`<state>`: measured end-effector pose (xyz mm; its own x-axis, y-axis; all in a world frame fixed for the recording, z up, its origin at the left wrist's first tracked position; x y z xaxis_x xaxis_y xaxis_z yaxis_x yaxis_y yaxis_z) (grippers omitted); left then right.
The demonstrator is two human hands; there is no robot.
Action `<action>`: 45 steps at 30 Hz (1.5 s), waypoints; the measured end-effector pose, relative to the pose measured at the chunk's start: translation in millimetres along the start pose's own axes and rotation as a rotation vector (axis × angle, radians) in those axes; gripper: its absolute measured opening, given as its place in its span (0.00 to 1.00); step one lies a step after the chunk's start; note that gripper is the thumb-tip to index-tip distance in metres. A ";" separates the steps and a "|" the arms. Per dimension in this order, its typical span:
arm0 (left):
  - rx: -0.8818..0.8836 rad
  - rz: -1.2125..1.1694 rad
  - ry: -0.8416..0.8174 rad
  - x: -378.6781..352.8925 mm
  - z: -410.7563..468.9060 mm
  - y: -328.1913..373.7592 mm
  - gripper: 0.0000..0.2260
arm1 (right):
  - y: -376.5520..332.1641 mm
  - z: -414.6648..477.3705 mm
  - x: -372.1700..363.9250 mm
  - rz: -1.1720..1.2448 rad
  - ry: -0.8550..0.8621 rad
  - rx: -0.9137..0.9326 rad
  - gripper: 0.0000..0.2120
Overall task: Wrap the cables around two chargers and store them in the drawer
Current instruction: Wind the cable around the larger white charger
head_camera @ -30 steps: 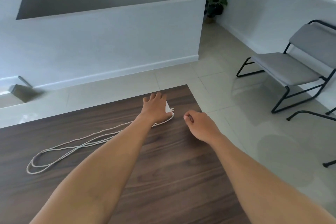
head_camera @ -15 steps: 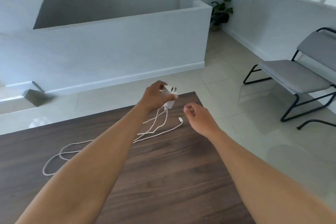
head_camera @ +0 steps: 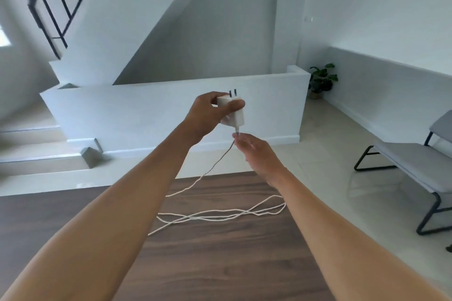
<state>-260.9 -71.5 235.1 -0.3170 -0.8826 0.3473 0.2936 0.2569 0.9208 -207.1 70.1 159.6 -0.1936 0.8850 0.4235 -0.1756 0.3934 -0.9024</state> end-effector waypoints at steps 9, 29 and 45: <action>0.021 -0.134 0.025 18.2 -47.8 23.6 0.18 | -39.1 -27.1 -42.4 0.601 -0.250 0.032 0.14; 0.092 0.212 -0.394 89.8 -165.7 61.4 0.08 | -104.0 -35.9 -24.0 -0.513 -0.200 0.157 0.10; 0.049 0.447 -0.375 81.7 -165.0 42.4 0.08 | -176.7 -51.2 -10.9 -0.786 -0.107 0.126 0.12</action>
<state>-125.6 -197.7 273.2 -0.4718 -0.4867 0.7352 0.4335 0.5981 0.6741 -124.6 3.7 310.4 -0.0579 0.3292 0.9425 -0.4051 0.8551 -0.3236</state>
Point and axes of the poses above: each hand's wrist, its own z-axis towards the middle knuckle, its own x-axis out of the back of the hand, y = z × x, the point moved 2 cm from there along z, towards the middle knuckle, and after that the axes turned 13 degrees about -y, right-handed, at the moved point
